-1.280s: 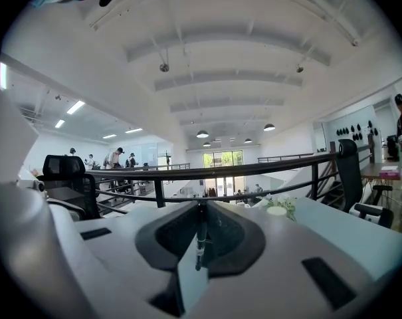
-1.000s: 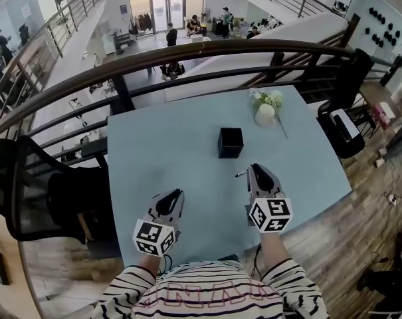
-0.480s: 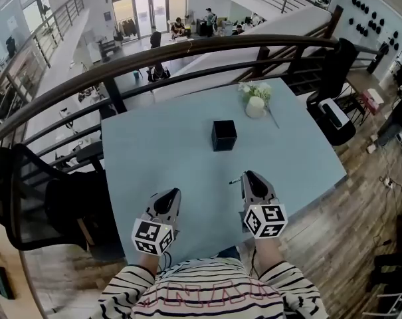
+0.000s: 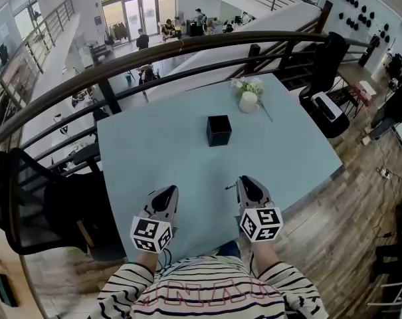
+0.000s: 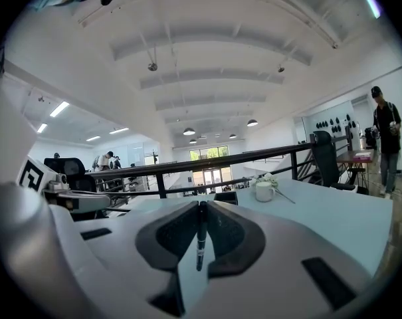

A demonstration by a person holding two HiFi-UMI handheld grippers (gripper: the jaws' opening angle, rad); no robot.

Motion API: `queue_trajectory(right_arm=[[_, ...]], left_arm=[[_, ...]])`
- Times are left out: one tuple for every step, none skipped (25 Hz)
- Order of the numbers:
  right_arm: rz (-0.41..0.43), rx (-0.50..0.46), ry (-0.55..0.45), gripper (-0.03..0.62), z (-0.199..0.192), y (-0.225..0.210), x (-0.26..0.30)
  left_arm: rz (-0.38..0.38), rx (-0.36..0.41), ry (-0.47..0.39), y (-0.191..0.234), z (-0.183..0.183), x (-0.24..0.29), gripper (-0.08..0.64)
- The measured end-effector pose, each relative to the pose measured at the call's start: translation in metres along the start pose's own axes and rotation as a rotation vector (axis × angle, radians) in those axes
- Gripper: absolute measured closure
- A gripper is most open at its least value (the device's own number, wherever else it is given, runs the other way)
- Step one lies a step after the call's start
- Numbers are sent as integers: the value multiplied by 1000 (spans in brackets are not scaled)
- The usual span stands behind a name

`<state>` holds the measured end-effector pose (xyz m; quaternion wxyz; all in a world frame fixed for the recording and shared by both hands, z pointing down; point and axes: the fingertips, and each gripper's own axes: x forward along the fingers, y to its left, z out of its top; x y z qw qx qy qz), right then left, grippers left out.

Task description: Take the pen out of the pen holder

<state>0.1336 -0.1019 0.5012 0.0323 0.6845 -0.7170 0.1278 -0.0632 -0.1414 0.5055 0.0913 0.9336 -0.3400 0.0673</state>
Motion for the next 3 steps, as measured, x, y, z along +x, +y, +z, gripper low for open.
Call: queue_trajectory(right_arm=[[0, -1, 2, 537, -2, 2, -2], [0, -3, 4, 537, -4, 3, -3], [0, -5, 6, 537, -6, 5, -4]], left_arm=[[-1, 0, 0, 0, -1, -1, 531], [-2, 0, 0, 0, -2, -3, 531], [-3, 0, 0, -1, -3, -4, 531]])
